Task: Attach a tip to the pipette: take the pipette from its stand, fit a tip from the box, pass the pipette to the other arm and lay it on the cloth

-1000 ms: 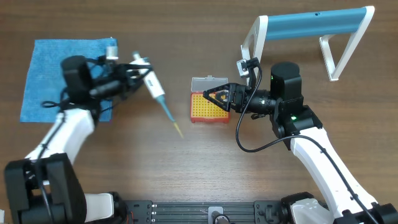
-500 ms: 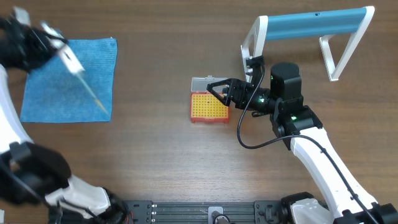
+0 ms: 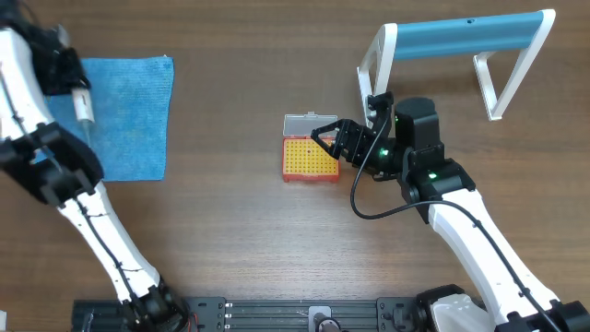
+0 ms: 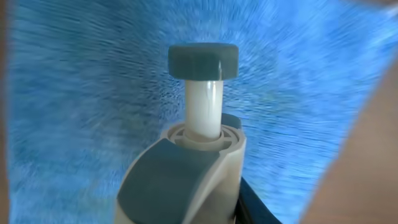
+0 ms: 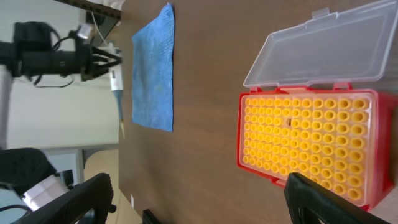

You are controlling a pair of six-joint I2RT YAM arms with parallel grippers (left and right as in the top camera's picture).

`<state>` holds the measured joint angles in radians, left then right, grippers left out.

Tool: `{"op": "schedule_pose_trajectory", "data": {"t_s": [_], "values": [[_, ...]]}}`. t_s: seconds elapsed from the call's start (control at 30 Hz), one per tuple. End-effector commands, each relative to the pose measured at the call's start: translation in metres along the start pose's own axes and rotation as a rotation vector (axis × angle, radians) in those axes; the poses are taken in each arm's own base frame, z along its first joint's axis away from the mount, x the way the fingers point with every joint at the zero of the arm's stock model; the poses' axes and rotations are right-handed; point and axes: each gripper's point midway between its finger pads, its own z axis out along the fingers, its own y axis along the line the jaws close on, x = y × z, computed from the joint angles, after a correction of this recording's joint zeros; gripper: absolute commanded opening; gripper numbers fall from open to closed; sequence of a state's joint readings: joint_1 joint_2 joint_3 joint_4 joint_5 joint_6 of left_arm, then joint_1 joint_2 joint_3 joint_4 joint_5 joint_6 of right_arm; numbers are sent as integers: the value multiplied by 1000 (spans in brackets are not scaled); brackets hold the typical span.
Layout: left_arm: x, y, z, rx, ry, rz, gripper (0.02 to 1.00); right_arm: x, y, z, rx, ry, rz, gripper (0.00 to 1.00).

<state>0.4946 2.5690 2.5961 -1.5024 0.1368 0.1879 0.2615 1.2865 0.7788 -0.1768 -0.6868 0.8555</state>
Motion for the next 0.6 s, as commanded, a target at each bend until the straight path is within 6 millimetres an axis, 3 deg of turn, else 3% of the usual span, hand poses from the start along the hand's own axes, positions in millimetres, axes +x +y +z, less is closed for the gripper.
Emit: {"op": "schedule_pose_trajectory", "data": {"t_s": [0.03, 0.17, 0.4, 0.6], "values": [[-21, -10, 13, -111, -37, 152, 25, 0, 2, 4, 23, -16, 30, 899], [-23, -11, 23, -118, -29, 183, 25, 4, 4, 6, 20, -6, 50, 897], [-11, 11, 38, -221, 44, 175, 20, 4, 4, 6, 20, -6, 50, 897], [-13, 11, 48, -220, 41, 173, 23, 4, 4, 6, 20, -7, 50, 897]]}}
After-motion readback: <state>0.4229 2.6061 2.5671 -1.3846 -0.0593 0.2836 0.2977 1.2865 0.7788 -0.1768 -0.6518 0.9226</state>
